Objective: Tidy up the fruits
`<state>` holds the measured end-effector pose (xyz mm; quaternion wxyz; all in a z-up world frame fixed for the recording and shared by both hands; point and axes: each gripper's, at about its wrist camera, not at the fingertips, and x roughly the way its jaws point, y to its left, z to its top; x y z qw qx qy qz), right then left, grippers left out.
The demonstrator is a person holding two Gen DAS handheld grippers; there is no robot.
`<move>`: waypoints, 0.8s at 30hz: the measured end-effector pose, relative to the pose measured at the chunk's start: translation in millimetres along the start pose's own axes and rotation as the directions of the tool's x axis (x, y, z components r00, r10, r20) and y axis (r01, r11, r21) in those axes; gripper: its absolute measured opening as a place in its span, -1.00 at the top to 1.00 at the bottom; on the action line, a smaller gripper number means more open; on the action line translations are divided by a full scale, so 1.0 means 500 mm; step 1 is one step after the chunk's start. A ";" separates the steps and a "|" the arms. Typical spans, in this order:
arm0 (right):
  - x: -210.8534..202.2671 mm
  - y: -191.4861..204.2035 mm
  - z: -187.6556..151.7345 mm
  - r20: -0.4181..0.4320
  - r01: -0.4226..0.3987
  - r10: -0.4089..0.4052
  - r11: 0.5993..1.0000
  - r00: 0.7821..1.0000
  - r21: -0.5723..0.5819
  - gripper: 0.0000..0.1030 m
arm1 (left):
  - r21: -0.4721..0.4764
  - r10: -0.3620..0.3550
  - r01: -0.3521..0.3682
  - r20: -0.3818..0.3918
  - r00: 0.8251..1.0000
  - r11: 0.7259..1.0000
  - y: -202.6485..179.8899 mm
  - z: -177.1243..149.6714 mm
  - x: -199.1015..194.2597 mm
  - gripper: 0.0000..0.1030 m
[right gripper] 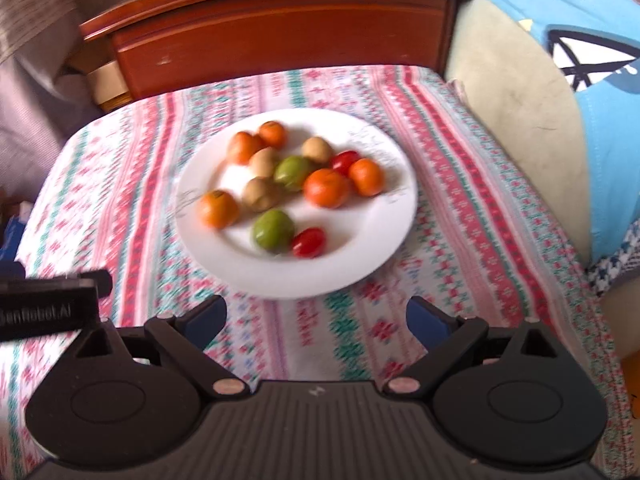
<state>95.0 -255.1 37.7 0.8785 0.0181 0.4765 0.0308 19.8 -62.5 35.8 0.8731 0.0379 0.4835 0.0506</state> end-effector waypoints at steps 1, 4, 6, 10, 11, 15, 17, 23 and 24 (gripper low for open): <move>-0.002 0.006 -0.010 0.006 -0.013 0.013 1.000 1.000 -0.010 -0.87 | -0.008 0.001 -0.001 0.001 1.000 1.000 0.009 -0.003 -0.002 -0.79; -0.009 0.029 -0.040 0.024 -0.044 0.045 0.997 0.999 -0.058 -0.87 | -0.029 0.011 -0.011 0.006 1.000 1.000 0.034 -0.012 -0.007 -0.79; -0.012 0.047 -0.060 0.032 -0.072 0.075 0.993 0.997 -0.092 -0.87 | -0.045 0.014 -0.014 0.002 1.000 0.999 0.051 -0.020 -0.008 -0.79; -0.018 0.082 -0.101 0.065 -0.145 0.157 0.976 0.985 -0.162 -0.87 | -0.057 0.021 -0.021 -0.002 1.000 0.998 0.072 -0.034 -0.010 -0.79; -0.018 0.092 -0.111 0.074 -0.162 0.178 0.969 0.981 -0.187 -0.87 | -0.058 0.022 -0.022 -0.003 1.000 0.998 0.075 -0.037 -0.010 -0.79; -0.016 0.136 -0.151 0.086 -0.209 0.246 0.927 0.965 -0.311 -0.86 | -0.064 0.024 -0.025 -0.008 1.000 0.998 0.089 -0.049 -0.009 -0.79; -0.013 0.149 -0.171 0.106 -0.219 0.271 0.912 0.957 -0.348 -0.86 | -0.070 0.022 -0.022 -0.010 1.000 0.997 0.095 -0.054 -0.007 -0.79; 0.002 0.161 -0.191 0.128 -0.230 0.303 0.887 0.944 -0.401 -0.95 | -0.074 0.023 -0.023 -0.007 1.000 0.997 0.102 -0.058 -0.003 -0.79; 0.004 0.160 -0.188 0.130 -0.234 0.306 0.888 0.943 -0.397 -0.96 | -0.074 0.024 -0.024 -0.007 1.000 0.997 0.103 -0.058 -0.001 -0.79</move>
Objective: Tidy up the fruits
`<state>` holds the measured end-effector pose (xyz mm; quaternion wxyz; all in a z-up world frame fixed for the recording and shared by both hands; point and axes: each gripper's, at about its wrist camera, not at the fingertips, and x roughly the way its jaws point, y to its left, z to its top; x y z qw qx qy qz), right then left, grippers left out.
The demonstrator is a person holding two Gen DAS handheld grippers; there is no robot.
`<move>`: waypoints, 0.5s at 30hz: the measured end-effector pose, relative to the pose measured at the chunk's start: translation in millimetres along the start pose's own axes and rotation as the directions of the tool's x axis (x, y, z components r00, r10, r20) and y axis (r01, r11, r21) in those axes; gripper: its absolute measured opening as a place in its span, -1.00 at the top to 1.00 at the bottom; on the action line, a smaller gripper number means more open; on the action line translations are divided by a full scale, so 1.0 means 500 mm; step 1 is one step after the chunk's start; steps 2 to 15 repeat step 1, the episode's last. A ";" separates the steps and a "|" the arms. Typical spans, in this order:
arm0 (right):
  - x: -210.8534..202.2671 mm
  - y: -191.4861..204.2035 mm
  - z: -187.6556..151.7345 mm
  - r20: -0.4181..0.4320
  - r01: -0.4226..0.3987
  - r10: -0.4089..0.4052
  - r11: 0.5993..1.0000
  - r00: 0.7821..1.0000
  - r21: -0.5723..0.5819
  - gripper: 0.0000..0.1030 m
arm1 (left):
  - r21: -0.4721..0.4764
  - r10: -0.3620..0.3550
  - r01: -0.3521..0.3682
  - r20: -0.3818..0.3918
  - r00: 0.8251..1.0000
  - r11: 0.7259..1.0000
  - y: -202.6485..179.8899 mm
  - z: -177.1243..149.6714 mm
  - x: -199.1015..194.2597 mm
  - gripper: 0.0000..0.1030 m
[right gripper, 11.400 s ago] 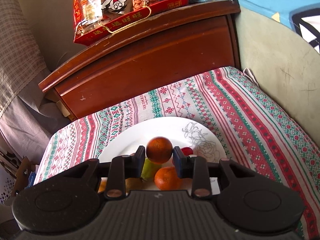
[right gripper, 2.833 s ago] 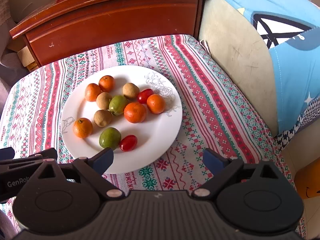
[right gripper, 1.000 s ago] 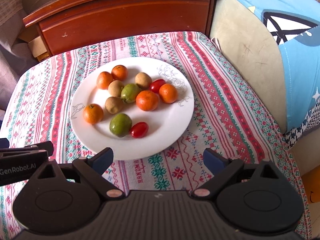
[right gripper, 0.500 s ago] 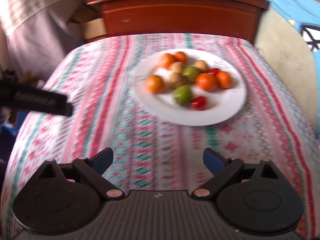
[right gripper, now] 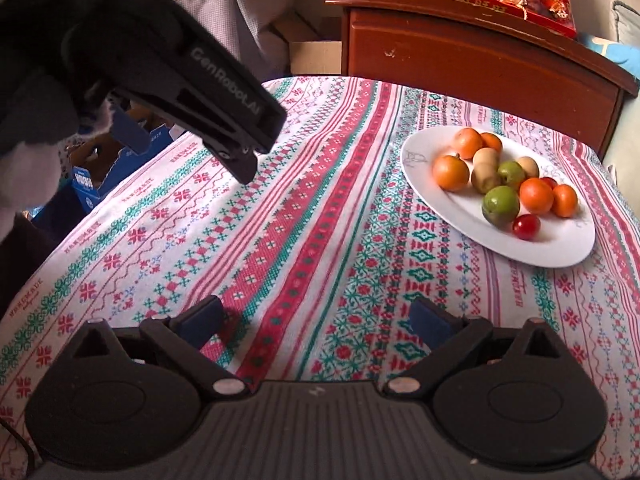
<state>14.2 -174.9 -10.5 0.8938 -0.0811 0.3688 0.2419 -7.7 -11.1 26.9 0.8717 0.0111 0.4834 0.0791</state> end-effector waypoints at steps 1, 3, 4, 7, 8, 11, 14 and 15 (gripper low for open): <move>0.003 -0.003 0.001 0.002 -0.003 0.003 1.000 1.000 0.003 -0.98 | -0.001 0.004 -0.004 -0.001 1.000 1.000 0.000 0.001 0.001 -0.79; 0.003 -0.003 0.001 0.002 -0.003 0.003 1.000 1.000 0.003 -0.98 | -0.001 0.004 -0.004 -0.001 1.000 1.000 0.000 0.001 0.001 -0.79; 0.003 -0.003 0.001 0.002 -0.003 0.003 1.000 1.000 0.003 -0.98 | -0.001 0.004 -0.004 -0.001 1.000 1.000 0.000 0.001 0.001 -0.79; 0.003 -0.003 0.001 0.002 -0.003 0.003 1.000 1.000 0.003 -0.98 | -0.001 0.004 -0.004 -0.001 1.000 1.000 0.000 0.001 0.001 -0.79; 0.003 -0.003 0.001 0.002 -0.003 0.003 1.000 1.000 0.003 -0.98 | -0.001 0.004 -0.004 -0.001 1.000 1.000 0.000 0.001 0.001 -0.79; 0.003 -0.003 0.001 0.002 -0.003 0.003 1.000 1.000 0.003 -0.98 | -0.001 0.004 -0.004 -0.001 1.000 1.000 0.000 0.001 0.001 -0.79; 0.003 -0.003 0.001 0.002 -0.003 0.003 1.000 1.000 0.003 -0.98 | -0.001 0.004 -0.004 -0.001 1.000 1.000 0.000 0.001 0.001 -0.79; 0.003 -0.003 0.001 0.002 -0.003 0.003 1.000 1.000 0.003 -0.98 | -0.001 0.004 -0.004 -0.001 1.000 1.000 0.000 0.001 0.001 -0.79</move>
